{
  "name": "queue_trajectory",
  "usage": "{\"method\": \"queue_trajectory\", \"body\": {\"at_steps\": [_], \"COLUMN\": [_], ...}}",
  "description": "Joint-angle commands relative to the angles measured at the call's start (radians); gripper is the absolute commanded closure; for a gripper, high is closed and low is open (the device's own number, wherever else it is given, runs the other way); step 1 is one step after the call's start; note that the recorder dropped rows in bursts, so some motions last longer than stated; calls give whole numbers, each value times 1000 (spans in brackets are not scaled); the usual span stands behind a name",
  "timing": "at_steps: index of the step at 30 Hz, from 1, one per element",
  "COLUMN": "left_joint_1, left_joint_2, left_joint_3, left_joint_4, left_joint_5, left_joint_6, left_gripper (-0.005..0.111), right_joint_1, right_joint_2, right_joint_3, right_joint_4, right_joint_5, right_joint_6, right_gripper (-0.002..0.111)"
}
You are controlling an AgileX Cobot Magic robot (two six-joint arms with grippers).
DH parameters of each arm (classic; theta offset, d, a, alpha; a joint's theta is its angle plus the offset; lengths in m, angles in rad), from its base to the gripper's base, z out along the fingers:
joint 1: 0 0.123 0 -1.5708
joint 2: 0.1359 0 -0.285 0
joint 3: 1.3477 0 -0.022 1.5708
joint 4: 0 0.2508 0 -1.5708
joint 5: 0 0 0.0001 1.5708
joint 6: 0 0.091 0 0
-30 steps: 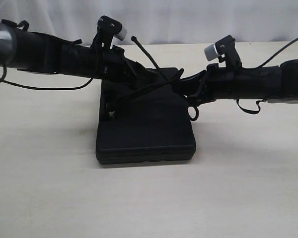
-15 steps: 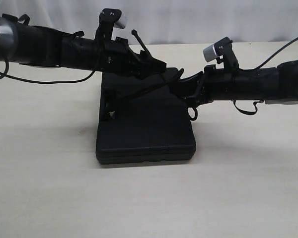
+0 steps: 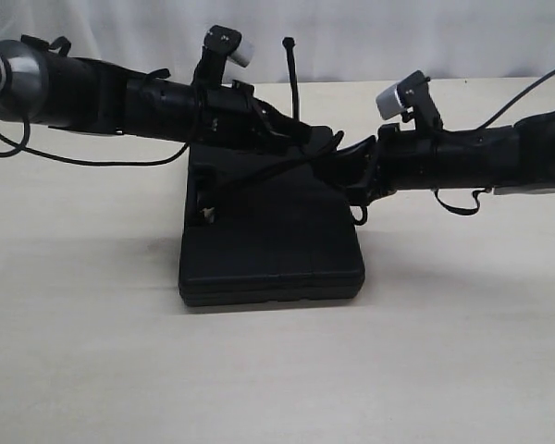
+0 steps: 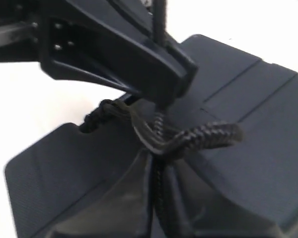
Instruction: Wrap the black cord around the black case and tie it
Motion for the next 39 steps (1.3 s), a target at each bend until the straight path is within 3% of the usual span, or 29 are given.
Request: {"method": "queue_trajectory", "body": {"at_steps": [1,5,9,17,24,29,34,39], "left_joint_1": [1,1,1,1,1,1,0,0], "left_joint_2": [1,-3,-3,-10,-62,-89,-89,-89], "left_joint_3": [-7,-27,-68,-116,-116,-116,-116,-116], "left_joint_4": [-11,-11,-11,-11,-11,-6,92,64], "left_joint_5": [5,8,8,10,8,10,11,116], "left_joint_6": [29,33,33,33,56,57,52,98], "left_gripper": [107,107,107,107,107,107,107,107], "right_joint_1": [-1,-1,-1,-1,-1,-1,-1,-1], "right_joint_2": [2,2,0,-95,-168,-168,-177,-154], "right_joint_3": [-2,-2,-2,-2,15,13,13,13], "right_joint_4": [-41,-41,-46,-227,-248,-151,-103,44], "right_joint_5": [-97,-164,-247,-336,-337,-245,-197,-204], "right_joint_6": [-33,-33,-33,67,105,111,106,50], "right_gripper": [90,67,57,57,57,57,57,57]}}
